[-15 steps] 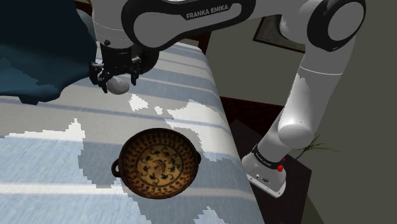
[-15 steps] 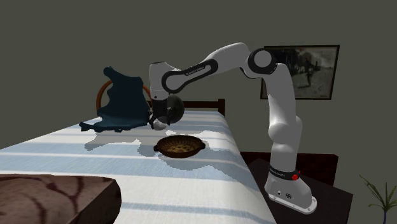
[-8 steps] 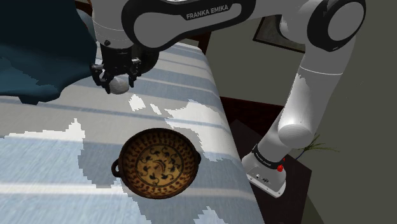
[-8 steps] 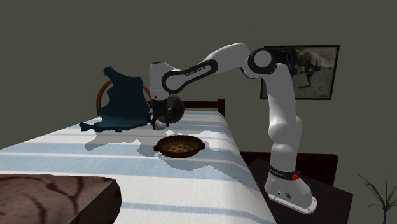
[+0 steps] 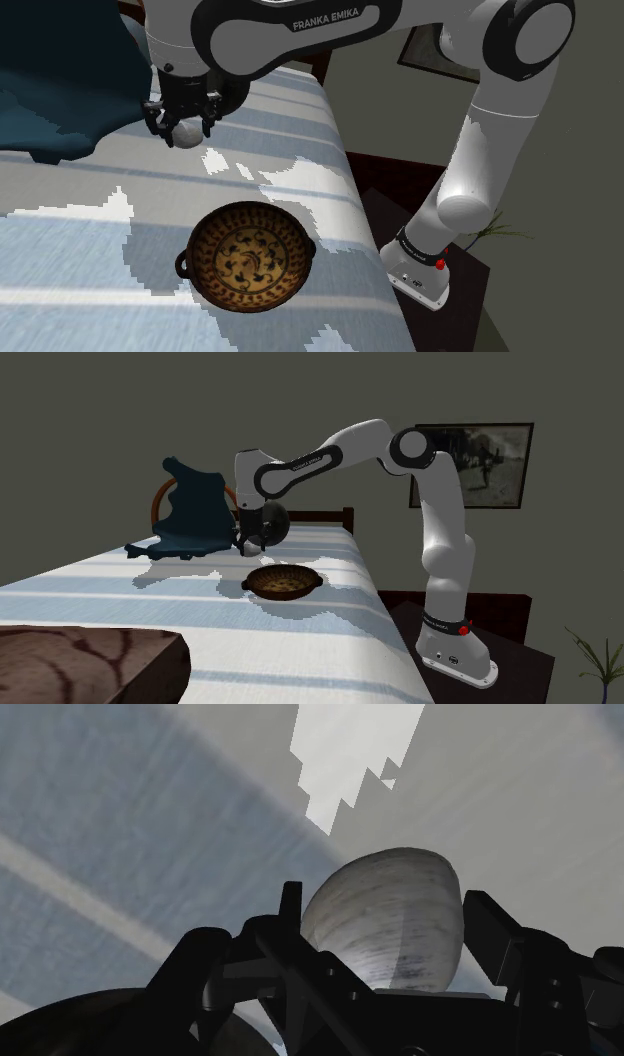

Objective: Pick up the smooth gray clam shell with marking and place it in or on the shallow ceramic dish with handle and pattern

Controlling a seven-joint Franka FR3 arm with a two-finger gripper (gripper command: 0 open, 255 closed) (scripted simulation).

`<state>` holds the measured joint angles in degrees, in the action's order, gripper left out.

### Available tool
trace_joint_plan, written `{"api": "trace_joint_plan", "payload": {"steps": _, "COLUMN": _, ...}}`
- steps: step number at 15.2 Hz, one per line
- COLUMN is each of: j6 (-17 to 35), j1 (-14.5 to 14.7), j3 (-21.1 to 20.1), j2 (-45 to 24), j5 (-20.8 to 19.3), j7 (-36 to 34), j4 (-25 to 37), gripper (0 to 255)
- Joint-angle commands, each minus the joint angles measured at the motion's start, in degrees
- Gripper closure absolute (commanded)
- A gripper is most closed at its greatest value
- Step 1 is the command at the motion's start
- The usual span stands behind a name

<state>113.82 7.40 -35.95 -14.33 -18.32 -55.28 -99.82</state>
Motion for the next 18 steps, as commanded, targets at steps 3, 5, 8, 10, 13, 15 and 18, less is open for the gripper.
{"api": "trace_joint_plan", "payload": {"steps": 3, "j6": -2.04, "j1": -0.03, "j3": -0.17, "j2": 0.49, "j5": 0.55, "j7": 0.6, "j4": 1.68, "gripper": 255}}
{"api": "trace_joint_plan", "payload": {"steps": 5, "j6": -3.43, "j1": -0.01, "j3": -0.27, "j2": 0.78, "j5": 0.87, "j7": 0.96, "j4": 2.88, "gripper": 255}}
{"api": "trace_joint_plan", "payload": {"steps": 8, "j6": -5.56, "j1": 0.05, "j3": -0.41, "j2": 1.1, "j5": 1.26, "j7": 1.47, "j4": 4.8, "gripper": 255}}
{"api": "trace_joint_plan", "payload": {"steps": 10, "j6": -7.01, "j1": 0.12, "j3": -0.49, "j2": 1.24, "j5": 1.46, "j7": 1.77, "j4": 6.17, "gripper": 255}}
{"api": "trace_joint_plan", "payload": {"steps": 13, "j6": -9.23, "j1": 0.28, "j3": -0.6, "j2": 1.34, "j5": 1.67, "j7": 2.19, "j4": 8.36, "gripper": 255}}
{"api": "trace_joint_plan", "payload": {"steps": 15, "j6": -10.75, "j1": 0.42, "j3": -0.67, "j2": 1.33, "j5": 1.75, "j7": 2.44, "j4": 9.91, "gripper": 255}}
{"api": "trace_joint_plan", "payload": {"steps": 18, "j6": -13.08, "j1": 0.69, "j3": -0.76, "j2": 1.19, "j5": 1.77, "j7": 2.77, "j4": 12.39, "gripper": 255}}
